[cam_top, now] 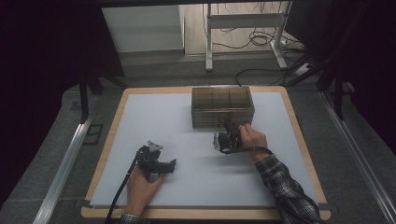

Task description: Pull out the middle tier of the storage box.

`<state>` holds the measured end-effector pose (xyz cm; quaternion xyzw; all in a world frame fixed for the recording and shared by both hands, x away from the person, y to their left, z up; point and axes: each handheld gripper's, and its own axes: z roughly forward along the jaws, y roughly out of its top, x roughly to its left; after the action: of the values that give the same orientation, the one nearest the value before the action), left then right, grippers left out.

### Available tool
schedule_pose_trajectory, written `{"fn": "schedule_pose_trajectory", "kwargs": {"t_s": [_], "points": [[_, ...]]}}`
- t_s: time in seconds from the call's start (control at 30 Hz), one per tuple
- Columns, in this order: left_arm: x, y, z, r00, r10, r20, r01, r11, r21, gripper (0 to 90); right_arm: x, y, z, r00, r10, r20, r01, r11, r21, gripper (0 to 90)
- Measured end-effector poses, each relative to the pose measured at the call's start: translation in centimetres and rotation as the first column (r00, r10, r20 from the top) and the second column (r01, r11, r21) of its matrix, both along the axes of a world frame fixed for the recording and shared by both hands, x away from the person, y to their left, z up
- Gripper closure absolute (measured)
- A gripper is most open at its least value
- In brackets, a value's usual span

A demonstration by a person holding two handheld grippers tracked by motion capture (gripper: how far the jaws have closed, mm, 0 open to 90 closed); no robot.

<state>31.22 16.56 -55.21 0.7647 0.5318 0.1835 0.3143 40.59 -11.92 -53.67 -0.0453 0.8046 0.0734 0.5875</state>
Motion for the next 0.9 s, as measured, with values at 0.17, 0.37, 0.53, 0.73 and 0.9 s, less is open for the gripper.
{"fn": "schedule_pose_trajectory", "kwargs": {"t_s": [0.17, 0.37, 0.53, 0.73, 0.9], "points": [[0.0, 0.0, 0.0, 1.0000, 0.000, 0.000, 0.000, 1.0000, 0.000, 0.0, 0.4, 0.3, -0.2, 0.9998, -0.004, 0.017, 0.005, 1.000, -0.023, 76.2], [0.0, 0.0, 0.0, 1.0000, 0.000, 0.000, 0.000, 1.0000, 0.000, 0.0, 0.5, 0.6, -0.6, 0.9991, 0.002, 0.042, 0.000, 0.999, -0.034, 78.7], [0.0, 0.0, 0.0, 1.0000, 0.000, 0.000, 0.000, 1.0000, 0.000, 0.0, 0.6, 0.6, -0.1, 0.9992, 0.008, -0.038, -0.009, 1.000, -0.015, 79.9], [0.0, 0.0, 0.0, 1.0000, 0.000, -0.001, 0.000, 1.0000, 0.000, 0.0, 0.0, 0.5, -0.2, 1.0000, 0.005, 0.007, -0.005, 1.000, -0.011, 79.9], [0.0, 0.0, 0.0, 1.0000, 0.000, 0.000, 0.000, 1.0000, 0.000, 0.0, -0.7, 0.2, -0.1, 0.9997, 0.019, 0.012, -0.019, 1.000, -0.010, 79.9]]}}
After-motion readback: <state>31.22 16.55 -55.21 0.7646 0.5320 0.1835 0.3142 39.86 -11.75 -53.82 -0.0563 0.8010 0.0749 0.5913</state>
